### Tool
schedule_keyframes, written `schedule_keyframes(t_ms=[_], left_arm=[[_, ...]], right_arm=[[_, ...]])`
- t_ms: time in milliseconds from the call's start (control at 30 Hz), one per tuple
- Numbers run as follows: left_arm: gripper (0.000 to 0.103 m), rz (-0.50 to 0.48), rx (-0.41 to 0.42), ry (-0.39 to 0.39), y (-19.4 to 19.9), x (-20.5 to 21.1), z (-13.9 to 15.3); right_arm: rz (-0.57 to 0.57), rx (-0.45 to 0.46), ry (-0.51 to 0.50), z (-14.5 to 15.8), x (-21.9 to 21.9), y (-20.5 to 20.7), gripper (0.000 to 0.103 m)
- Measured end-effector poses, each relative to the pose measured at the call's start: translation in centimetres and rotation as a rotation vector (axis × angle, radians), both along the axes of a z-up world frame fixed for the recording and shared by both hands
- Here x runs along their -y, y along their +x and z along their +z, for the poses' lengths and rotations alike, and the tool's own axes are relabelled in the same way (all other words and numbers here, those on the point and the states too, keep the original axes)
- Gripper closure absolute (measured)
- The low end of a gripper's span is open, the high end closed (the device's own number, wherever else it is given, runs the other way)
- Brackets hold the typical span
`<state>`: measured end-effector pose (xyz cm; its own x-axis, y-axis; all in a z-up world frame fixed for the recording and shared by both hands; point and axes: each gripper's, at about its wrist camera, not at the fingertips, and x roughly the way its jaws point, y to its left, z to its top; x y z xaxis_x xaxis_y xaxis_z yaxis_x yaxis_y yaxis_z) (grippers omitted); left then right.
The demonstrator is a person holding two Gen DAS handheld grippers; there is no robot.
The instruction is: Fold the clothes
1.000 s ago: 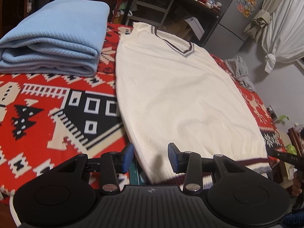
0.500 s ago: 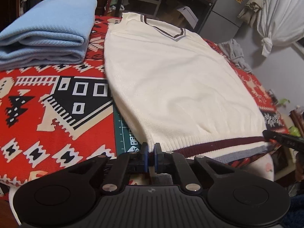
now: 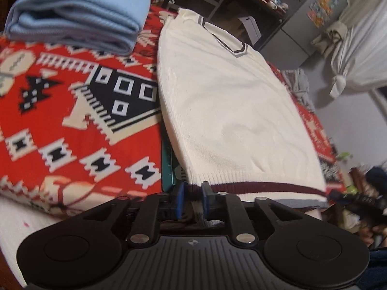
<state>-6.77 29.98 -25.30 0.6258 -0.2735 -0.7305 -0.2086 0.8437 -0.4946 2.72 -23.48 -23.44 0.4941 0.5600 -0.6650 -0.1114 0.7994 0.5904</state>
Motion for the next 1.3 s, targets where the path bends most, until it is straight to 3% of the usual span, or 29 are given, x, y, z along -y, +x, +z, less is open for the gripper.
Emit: schedule_keyframes(t_ms=[33, 233, 433, 667, 767, 833, 867, 933, 1100, 1200, 1300], left_arm=[[0.074, -0.002, -0.002, -0.02, 0.0, 0.0, 0.0], [0.066, -0.026, -0.007, -0.093, 0.0, 0.1, -0.4], [0.069, -0.044, 0.001, -0.13, 0.8, 0.2, -0.5], [0.075, -0.042, 0.002, -0.125, 1.6, 0.5, -0.6], [0.079, -0.031, -0.005, -0.065, 1.7, 0.8, -0.4], [0.093, -0.025, -0.01, -0.021, 1.7, 1.1, -0.1], [0.096, -0.021, -0.012, 0.002, 1.8, 1.2, 0.0], [0.097, -0.014, -0.017, 0.046, 1.8, 1.5, 0.2], [0.097, 0.033, -0.019, 0.131, 0.8, 1.1, 1.7], [0.097, 0.075, -0.035, 0.123, -0.5, -0.3, 1.7], [0.097, 0.082, -0.083, 0.091, -0.9, -0.4, 0.5]], right_arm=[[-0.001, -0.027, 0.036, -0.4, 0.3, 0.0, 0.076], [0.003, -0.123, 0.182, -3.1, 0.1, -0.3, 0.074], [-0.012, -0.193, 0.342, -4.9, 1.0, 0.3, 0.074], [-0.026, -0.164, 0.472, -4.5, 1.6, 0.8, 0.074], [-0.025, -0.171, 0.426, -4.7, 0.7, 1.4, 0.074], [-0.019, -0.164, 0.4, -4.6, -0.1, 1.8, 0.074], [-0.015, -0.152, 0.378, -4.4, -0.5, 1.9, 0.081], [-0.017, -0.118, 0.288, -3.6, -1.3, 2.0, 0.096], [-0.032, -0.016, 0.045, 0.1, -2.3, 1.1, 0.097], [-0.055, 0.015, 0.008, 2.1, -0.1, 0.0, 0.098], [-0.062, -0.013, -0.016, 2.0, 1.1, -0.6, 0.098]])
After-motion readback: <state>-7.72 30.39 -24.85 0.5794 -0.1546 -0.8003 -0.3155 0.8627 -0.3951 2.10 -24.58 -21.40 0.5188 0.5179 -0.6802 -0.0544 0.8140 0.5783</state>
